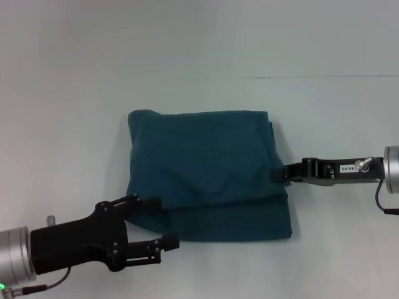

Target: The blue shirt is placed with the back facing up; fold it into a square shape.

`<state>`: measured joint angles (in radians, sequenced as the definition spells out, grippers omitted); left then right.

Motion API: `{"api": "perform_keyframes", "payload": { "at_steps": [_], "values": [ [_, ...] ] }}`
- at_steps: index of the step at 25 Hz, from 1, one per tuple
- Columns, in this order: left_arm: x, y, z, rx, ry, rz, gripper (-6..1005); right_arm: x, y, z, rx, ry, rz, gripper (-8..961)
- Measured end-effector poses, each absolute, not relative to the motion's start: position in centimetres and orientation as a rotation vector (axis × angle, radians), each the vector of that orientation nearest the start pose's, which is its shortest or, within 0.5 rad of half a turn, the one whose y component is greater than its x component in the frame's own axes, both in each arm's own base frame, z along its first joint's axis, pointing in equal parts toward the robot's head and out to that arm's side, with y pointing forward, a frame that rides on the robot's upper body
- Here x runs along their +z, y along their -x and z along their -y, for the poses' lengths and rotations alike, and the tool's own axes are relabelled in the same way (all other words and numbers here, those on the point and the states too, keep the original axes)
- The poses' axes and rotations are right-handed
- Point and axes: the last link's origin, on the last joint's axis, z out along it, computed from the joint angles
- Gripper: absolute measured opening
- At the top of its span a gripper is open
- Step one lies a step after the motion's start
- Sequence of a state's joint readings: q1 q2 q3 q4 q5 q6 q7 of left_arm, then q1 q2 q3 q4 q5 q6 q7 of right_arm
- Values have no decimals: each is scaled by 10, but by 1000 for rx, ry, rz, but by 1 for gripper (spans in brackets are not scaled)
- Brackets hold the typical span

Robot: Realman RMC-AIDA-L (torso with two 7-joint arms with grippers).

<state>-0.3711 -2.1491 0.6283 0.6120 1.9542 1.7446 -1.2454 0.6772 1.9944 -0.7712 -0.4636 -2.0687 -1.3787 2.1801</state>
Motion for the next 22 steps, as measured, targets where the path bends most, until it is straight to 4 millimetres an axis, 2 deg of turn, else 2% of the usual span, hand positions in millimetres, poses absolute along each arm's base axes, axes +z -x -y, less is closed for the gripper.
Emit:
{"api": "perform_keyframes", "payload": {
  "at_steps": [6,15,22],
  "values": [
    [-19,278,-264,-993,2678,677,891,-8,-244,-365,628,2527,-1657,33],
    [-17,278,-265,-998,2663,679,891,11,-216,-366,751,2649,-1565,33],
    [-13,280,-267,-1006,2640,683,892,13,-209,-365,735,2697,-1559,34]
  ]
}}
